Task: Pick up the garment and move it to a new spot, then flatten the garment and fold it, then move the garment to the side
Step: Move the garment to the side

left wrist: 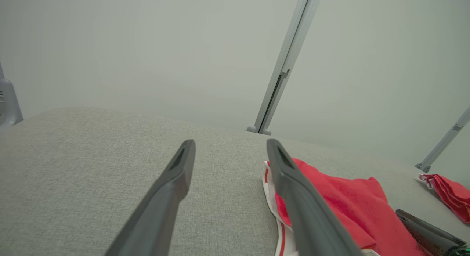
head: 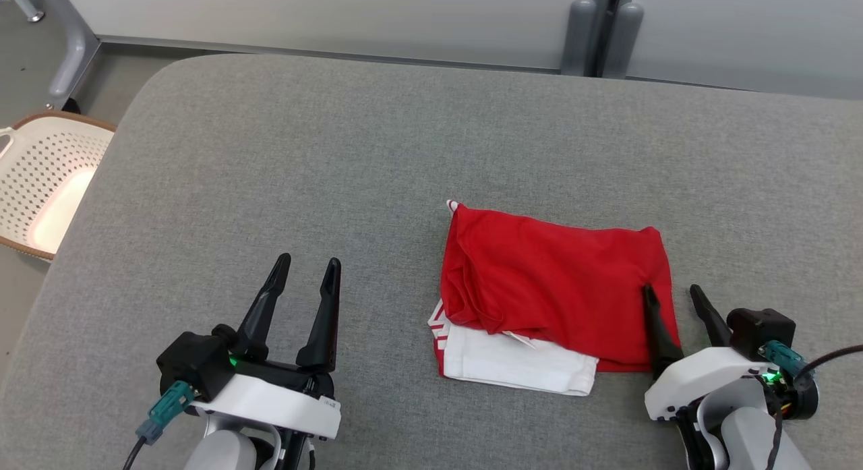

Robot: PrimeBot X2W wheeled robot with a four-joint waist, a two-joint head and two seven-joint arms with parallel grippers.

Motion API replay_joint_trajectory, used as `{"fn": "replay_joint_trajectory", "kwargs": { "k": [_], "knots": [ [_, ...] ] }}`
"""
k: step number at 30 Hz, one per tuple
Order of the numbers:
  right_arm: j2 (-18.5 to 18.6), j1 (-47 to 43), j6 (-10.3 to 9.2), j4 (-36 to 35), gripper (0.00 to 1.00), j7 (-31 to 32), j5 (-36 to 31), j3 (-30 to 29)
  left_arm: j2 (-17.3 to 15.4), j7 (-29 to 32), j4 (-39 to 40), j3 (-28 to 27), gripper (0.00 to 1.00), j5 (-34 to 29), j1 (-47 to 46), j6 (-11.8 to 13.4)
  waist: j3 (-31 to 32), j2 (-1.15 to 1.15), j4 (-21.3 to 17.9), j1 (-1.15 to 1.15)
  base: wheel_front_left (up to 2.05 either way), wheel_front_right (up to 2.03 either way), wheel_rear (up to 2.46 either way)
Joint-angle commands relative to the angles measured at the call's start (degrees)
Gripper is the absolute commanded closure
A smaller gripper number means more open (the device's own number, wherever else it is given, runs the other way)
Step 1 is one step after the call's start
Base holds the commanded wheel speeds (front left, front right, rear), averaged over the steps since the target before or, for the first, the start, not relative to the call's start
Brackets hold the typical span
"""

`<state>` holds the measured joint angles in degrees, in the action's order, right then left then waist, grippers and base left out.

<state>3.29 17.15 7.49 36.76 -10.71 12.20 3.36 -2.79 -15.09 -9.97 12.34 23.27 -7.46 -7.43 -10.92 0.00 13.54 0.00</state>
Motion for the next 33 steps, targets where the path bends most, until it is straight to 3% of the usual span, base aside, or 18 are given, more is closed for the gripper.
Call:
{"fn": "replay_joint_trajectory", "kwargs": {
  "k": [1, 5, 6, 7, 8, 9, 15, 21, 26, 33],
  "knots": [
    [0.1, 0.9, -0.01, 1.3, 0.00, 0.1, 0.3, 0.4, -0.2, -0.1, -0.2, 0.0, 0.00, 0.5, -0.8, -0.1, -0.9, 0.00, 1.0, 0.00, 0.00, 0.00, 0.00],
    [0.1, 2.2, -0.01, 5.2, 0.00, 0.1, -0.2, 1.3, -0.2, -0.1, -0.3, 0.2, 0.00, 0.5, -1.3, -0.1, -1.3, 0.00, 1.8, 0.00, 0.00, 0.00, 0.00],
    [0.2, 2.5, -0.01, 6.1, 0.38, 0.1, -0.4, 1.5, -0.2, -0.1, -0.4, 0.2, 0.00, 0.6, -1.4, -0.1, -1.3, 0.00, 1.9, 0.00, 0.00, 0.00, 0.00],
    [0.3, 2.8, -0.01, 6.8, 0.86, -0.2, -0.8, 1.6, -0.2, -0.1, -0.4, 0.2, 0.00, 0.6, -1.4, -0.1, -1.4, 0.00, 2.0, 0.00, 0.00, 0.00, 0.00],
    [0.3, 2.8, -0.01, 6.8, 0.86, -0.2, -0.8, 1.6, -0.2, -0.1, -0.4, 0.2, 0.00, 0.6, -1.4, -0.1, -1.4, 0.00, 2.0, 0.00, 0.00, 0.00, 0.00],
    [0.4, 3.1, -0.01, 7.3, 1.00, -0.6, -1.1, 1.6, -0.2, -0.1, -0.4, 0.1, 0.00, 0.6, -1.4, -0.1, -1.4, 0.00, 2.1, 0.00, 0.00, 0.00, 0.00],
    [1.9, 5.6, -0.06, 7.3, 1.00, -3.3, -4.6, 1.0, -0.2, -0.1, -0.2, 0.1, 0.00, -0.1, -1.3, -0.1, -1.0, 0.00, 0.6, 0.00, 0.00, 0.00, 0.00],
    [4.6, 7.7, -0.06, 3.8, 1.00, -4.2, -10.6, 4.0, -0.2, -0.1, 0.5, 0.5, 0.00, -1.0, -1.0, -0.1, -0.7, 0.00, -3.7, 0.00, 0.00, 0.00, 0.00],
    [10.1, 11.2, -0.06, -0.9, 1.00, -3.7, -13.9, 9.5, -0.2, -0.1, 1.5, 2.3, 0.00, -2.4, -2.6, -0.1, -2.7, 0.00, -8.9, 0.00, 0.00, 0.00, 0.00],
    [20.9, 17.6, -0.06, -7.1, 1.00, 0.7, -11.2, 16.4, -0.2, -0.1, 3.4, 3.6, 0.00, -4.4, -6.9, -0.1, -8.3, 0.00, -16.8, 0.00, 0.00, 0.00, 0.00]
  ]
}}
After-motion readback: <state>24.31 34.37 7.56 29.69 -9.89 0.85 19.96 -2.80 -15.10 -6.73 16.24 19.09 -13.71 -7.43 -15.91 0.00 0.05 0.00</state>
